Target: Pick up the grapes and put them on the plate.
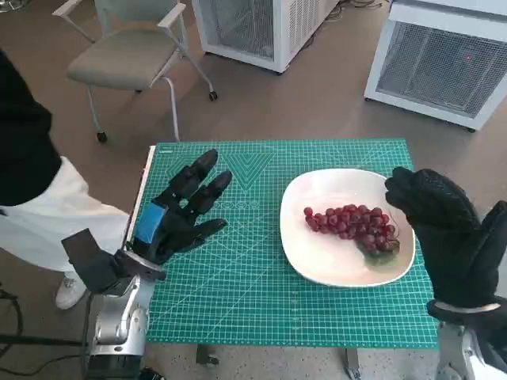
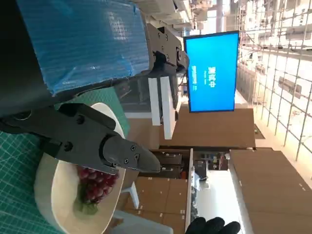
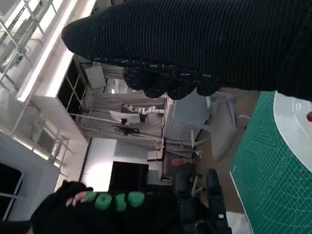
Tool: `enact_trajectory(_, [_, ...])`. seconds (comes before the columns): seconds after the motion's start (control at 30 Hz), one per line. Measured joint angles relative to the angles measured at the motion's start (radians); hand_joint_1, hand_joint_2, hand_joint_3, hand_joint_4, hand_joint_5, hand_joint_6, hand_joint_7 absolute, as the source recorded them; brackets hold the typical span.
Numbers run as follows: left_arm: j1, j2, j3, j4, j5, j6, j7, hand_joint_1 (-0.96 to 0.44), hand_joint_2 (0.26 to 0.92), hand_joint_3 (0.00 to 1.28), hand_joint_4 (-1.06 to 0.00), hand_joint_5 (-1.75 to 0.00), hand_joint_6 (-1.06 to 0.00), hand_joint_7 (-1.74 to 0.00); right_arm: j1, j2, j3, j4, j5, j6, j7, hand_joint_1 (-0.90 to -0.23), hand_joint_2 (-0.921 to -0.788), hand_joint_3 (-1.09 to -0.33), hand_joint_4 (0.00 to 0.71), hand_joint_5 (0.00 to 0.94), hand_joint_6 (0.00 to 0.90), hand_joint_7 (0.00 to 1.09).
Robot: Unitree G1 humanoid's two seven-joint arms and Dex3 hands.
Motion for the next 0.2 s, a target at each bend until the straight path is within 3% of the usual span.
enact_trajectory(0.2, [0.002, -0.007, 0.005, 0.000, -0.004, -0.028, -0.013, -0.16, 0.917, 0.00, -0.38, -0.01, -0.36, -0.01, 0.000, 0.000, 0.000, -0.005, 0.000, 0.004, 0.000, -0.361, -0.921, -0.600, 0.459, 0.740, 0.252, 0.96])
